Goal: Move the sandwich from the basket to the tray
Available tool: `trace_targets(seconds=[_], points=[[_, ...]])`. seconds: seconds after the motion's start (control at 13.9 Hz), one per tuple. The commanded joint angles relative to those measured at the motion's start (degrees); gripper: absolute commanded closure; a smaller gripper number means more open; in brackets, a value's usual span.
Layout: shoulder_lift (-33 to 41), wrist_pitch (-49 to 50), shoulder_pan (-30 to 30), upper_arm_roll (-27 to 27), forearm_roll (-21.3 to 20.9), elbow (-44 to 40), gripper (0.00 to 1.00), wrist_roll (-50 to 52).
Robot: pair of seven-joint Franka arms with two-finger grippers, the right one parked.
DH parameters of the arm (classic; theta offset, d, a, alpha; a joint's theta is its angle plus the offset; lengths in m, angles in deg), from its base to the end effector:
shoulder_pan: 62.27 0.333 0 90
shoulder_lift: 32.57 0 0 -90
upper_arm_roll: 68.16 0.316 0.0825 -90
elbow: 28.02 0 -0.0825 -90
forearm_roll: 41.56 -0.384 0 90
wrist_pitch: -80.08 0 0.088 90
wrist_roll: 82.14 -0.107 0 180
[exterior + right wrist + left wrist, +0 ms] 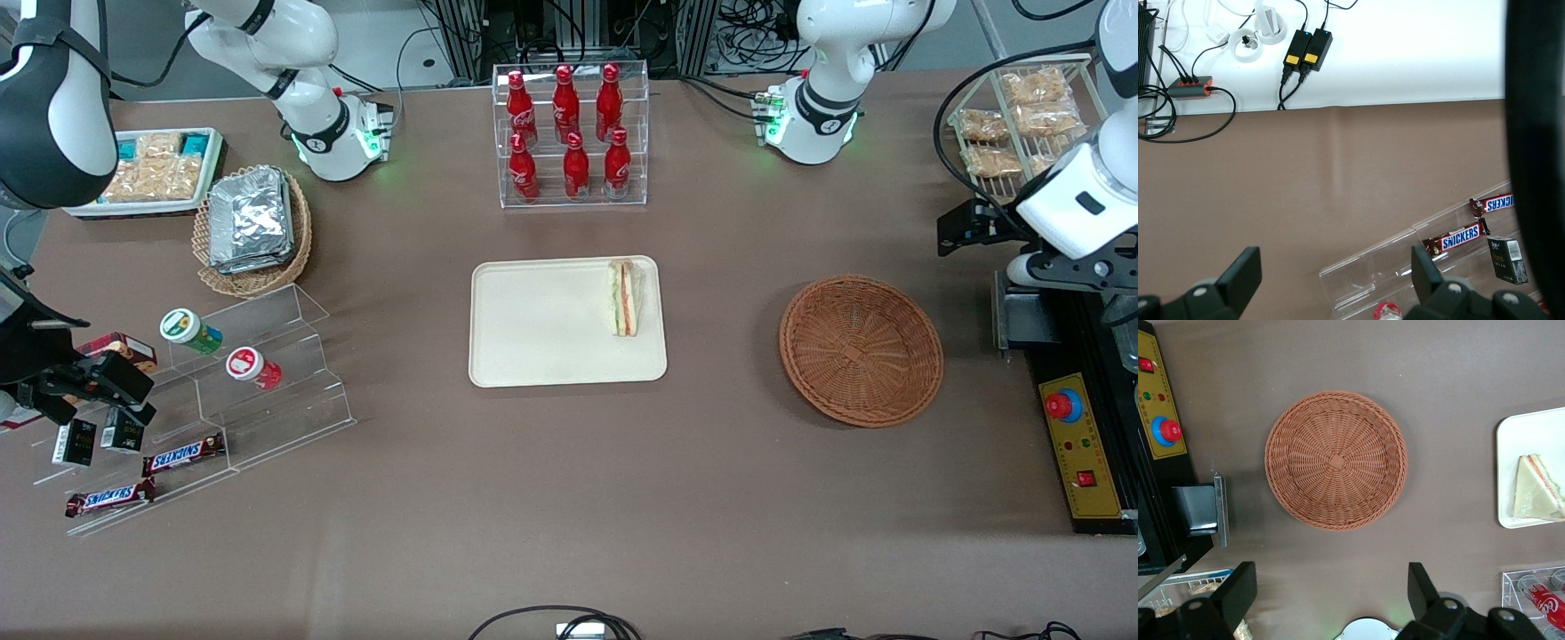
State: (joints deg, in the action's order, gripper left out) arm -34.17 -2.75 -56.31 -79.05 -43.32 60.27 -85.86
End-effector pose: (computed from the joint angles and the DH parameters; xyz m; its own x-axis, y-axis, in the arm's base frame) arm 0.5476 -0.0421 0.6131 0.9814 -0.1465 -0.1238 -0.1498 -0.9886 -0.0174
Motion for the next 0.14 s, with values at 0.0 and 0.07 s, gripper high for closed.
trace_targets(seconds=[0.0,0.07], points=[[0.0,1.4,-0.4,0.3,0.3,-0.9,0.0,-1.0],[0.0,1.4,-0.5,0.3,0.3,-0.9,0.0,-1.0]])
